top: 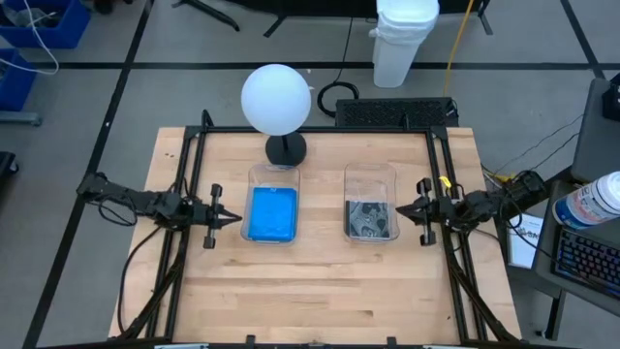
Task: Pick & place jewel cases by type
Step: Return to Home Position
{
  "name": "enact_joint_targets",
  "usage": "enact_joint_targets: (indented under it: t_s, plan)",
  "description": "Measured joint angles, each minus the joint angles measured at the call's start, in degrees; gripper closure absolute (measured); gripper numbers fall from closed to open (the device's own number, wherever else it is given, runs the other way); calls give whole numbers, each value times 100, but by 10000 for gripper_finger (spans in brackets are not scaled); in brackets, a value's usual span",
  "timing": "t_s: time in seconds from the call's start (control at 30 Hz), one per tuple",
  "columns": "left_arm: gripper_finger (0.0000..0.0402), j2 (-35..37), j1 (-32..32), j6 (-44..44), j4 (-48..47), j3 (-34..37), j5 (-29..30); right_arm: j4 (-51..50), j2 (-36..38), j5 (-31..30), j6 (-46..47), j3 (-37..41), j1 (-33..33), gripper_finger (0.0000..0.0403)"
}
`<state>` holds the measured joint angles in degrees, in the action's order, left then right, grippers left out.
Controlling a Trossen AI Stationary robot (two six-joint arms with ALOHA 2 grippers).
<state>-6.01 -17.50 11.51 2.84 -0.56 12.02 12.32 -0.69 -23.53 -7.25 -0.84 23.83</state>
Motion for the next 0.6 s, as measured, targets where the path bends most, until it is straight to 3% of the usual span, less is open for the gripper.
enact_joint_targets:
  t_s: [0.17,0.4,0.6]
  plan:
    - [397,1,297,-136,-80,-4,-109,-136,-4,-8,205,0,-442,403]
    - [397,-184,374,-265,-99,-4,-213,-236,-4,-27,161,0,-581,403]
    - [365,-446,371,-222,-91,-4,-169,-247,-4,-28,-67,0,-581,403]
